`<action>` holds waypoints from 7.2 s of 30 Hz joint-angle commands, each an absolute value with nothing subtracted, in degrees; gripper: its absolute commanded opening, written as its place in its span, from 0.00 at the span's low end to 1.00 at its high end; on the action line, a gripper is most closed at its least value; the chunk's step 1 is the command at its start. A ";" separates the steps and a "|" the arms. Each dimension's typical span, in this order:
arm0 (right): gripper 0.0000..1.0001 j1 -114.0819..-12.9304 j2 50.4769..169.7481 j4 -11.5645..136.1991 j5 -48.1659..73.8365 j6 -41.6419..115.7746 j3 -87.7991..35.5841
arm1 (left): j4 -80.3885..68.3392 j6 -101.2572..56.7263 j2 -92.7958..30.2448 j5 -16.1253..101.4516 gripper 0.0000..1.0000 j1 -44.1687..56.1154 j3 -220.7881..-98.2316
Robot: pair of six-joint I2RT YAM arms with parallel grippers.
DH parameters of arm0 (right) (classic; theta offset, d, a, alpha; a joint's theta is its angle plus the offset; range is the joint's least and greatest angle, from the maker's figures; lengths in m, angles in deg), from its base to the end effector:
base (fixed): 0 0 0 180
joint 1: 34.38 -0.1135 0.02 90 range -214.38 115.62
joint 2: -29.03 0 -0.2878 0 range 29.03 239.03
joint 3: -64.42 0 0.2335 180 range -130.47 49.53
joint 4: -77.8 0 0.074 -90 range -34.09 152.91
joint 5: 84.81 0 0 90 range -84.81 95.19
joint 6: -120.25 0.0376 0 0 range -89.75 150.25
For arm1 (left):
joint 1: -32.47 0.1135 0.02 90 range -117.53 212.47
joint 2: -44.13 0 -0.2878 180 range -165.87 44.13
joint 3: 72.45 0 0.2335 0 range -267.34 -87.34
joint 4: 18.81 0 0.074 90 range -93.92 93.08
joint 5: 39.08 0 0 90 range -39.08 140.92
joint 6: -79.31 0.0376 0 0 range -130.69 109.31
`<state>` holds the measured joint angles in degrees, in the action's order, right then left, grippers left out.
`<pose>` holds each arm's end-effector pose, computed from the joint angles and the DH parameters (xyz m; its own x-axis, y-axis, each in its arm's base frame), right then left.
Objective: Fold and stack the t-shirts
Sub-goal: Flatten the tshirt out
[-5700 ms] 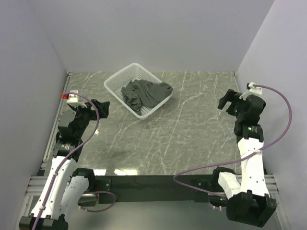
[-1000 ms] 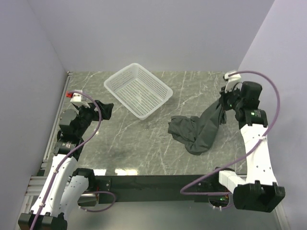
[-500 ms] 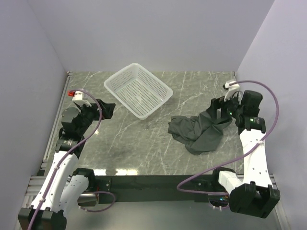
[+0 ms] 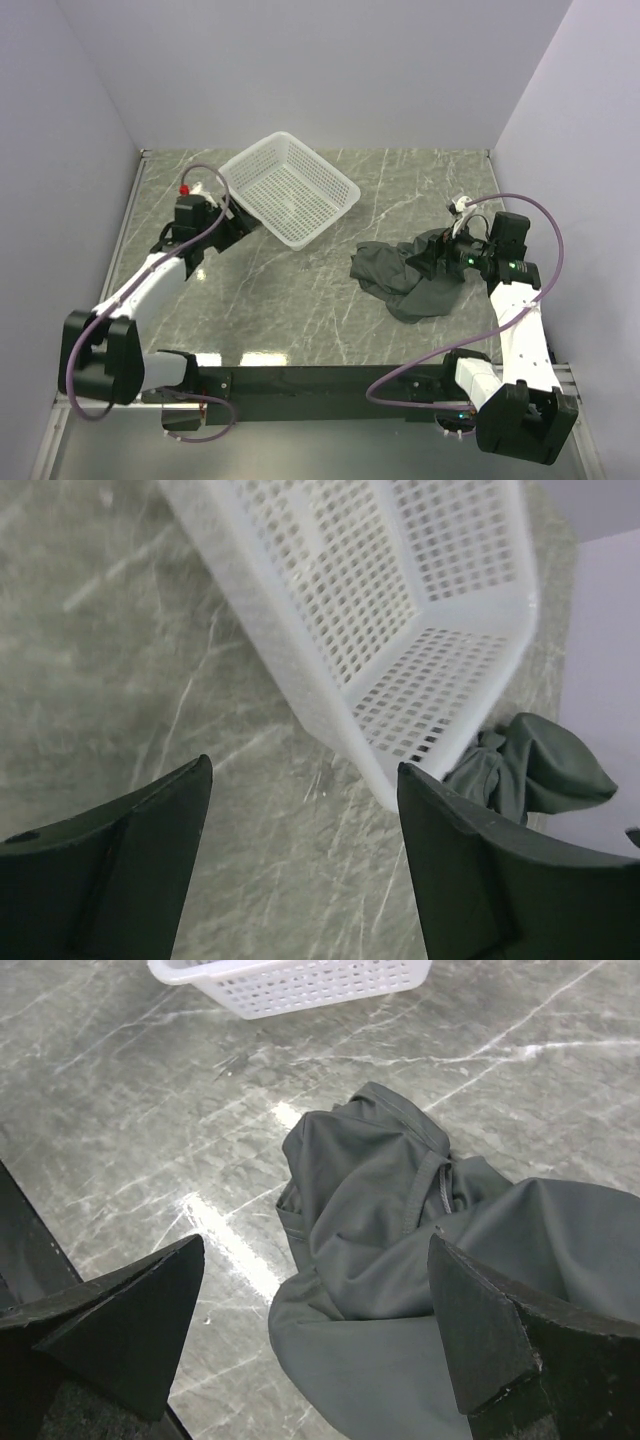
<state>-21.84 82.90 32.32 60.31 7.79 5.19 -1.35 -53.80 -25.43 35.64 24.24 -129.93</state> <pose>0.1588 -0.0037 0.3062 -0.3948 -0.1360 -0.9086 -0.6915 0.6952 0.1964 0.2398 -0.0447 0.2799 -0.6057 -0.5785 -0.5464 -0.0670 0.7213 -0.6894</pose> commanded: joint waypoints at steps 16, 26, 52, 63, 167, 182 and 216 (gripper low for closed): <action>0.98 -21.37 81.33 32.42 63.64 5.91 3.91 | 20.24 -68.79 -50.96 63.84 0.78 10.33 -156.23; 0.98 -21.28 80.62 31.45 63.82 5.38 3.47 | 26.13 -58.08 -56.06 73.15 0.36 10.15 -164.50; 0.99 -20.67 78.07 29.60 65.84 3.97 2.68 | 21.30 -33.54 -58.25 74.04 0.38 38.53 -171.62; 0.99 -20.49 78.42 29.51 66.19 3.89 2.77 | 17.44 -33.27 -49.66 61.57 0.73 36.45 -171.72; 0.58 -44.05 131.42 22.31 27.43 5.91 -23.77 | 5.66 -20.88 -11.06 45.04 0.98 11.56 -137.88; 0.00 -47.47 123.69 3.81 46.66 -12.80 -35.80 | 3.12 -19.66 -11.42 35.91 0.99 11.47 -136.56; 0.00 -64.79 121.06 7.80 44.22 -10.53 -38.80 | -9.46 -20.00 -32.51 23.58 0.93 -7.87 -138.58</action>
<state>-64.51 124.16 5.88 44.68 -11.62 -37.58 -8.85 -20.79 -30.98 18.96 -7.25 -135.28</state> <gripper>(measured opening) 0.010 0.940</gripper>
